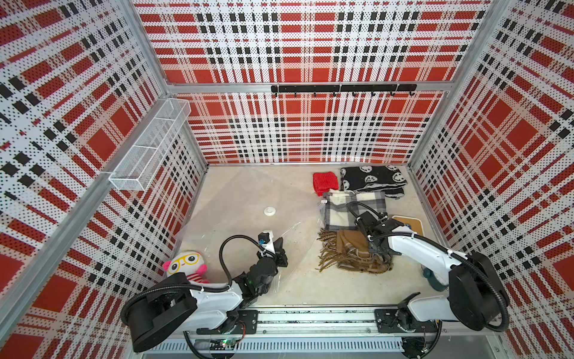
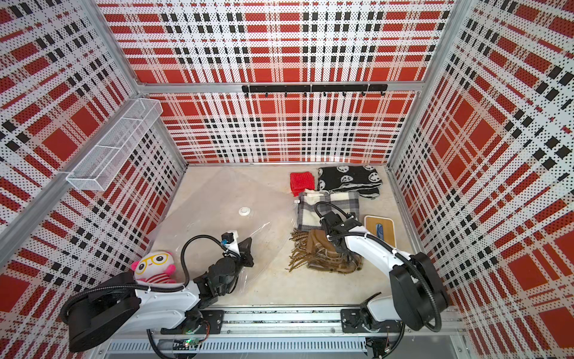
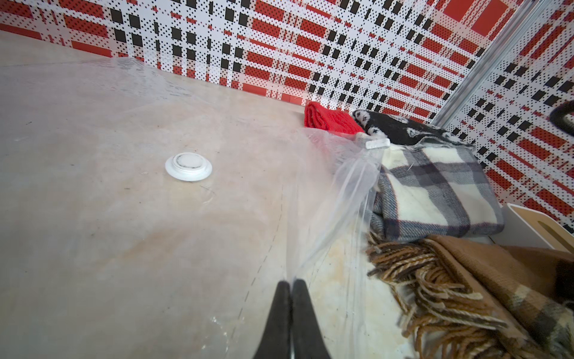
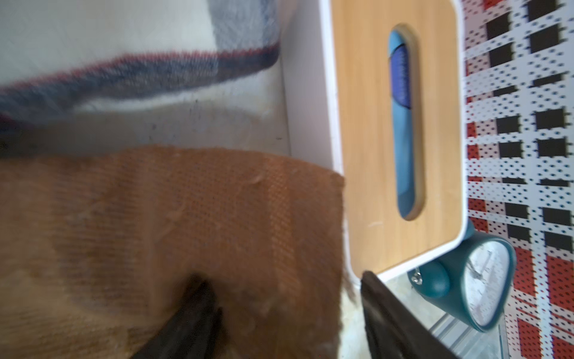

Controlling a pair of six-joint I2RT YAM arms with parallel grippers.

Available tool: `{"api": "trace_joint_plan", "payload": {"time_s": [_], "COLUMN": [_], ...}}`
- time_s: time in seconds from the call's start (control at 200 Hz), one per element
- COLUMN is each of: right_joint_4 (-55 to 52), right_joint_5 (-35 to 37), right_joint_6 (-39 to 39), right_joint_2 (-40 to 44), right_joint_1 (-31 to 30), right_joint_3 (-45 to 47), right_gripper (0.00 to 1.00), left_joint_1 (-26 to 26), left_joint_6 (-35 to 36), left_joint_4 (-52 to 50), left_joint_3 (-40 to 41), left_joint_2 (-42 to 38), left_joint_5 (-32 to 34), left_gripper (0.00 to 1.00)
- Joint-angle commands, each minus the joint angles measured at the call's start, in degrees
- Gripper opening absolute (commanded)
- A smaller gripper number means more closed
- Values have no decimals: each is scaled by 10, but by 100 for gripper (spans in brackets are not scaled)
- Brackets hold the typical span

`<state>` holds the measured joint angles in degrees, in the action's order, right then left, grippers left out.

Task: Take the scarf out of the vacuum bag
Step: Take out the scarf from the vacuum bag.

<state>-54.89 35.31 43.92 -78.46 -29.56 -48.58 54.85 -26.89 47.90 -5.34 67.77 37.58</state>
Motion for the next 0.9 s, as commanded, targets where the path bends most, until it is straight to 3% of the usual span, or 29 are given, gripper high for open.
{"api": "trace_joint_plan", "payload": {"time_s": [0.0,0.125,0.246,0.406,0.526,0.701,0.897], "right_joint_4": [-52,-33,50,63,56,47,34], "right_joint_5": [64,51,-13,-22,-29,-55,-55], "right_joint_6": [47,39,2,10,29,49,74], "right_joint_2": [30,39,41,41,38,24,64], "right_joint_1": [-30,-44,-49,-53,-49,-58,-86], "right_joint_3": [-39,-42,-12,24,56,65,75], "right_gripper": [77,74,63,57,46,43,44], "left_joint_1": [4,4,4,5,6,10,12], "left_joint_6": [6,6,7,8,8,8,9], "left_joint_4": [-2,-2,-2,-2,-2,-3,-9], "left_joint_3": [6,5,4,2,2,3,7], "left_joint_2": [-7,-6,-4,0,-1,-7,-18], "left_joint_5": [9,8,7,6,6,8,11], "left_gripper": [0,0,0,0,0,0,0]}}
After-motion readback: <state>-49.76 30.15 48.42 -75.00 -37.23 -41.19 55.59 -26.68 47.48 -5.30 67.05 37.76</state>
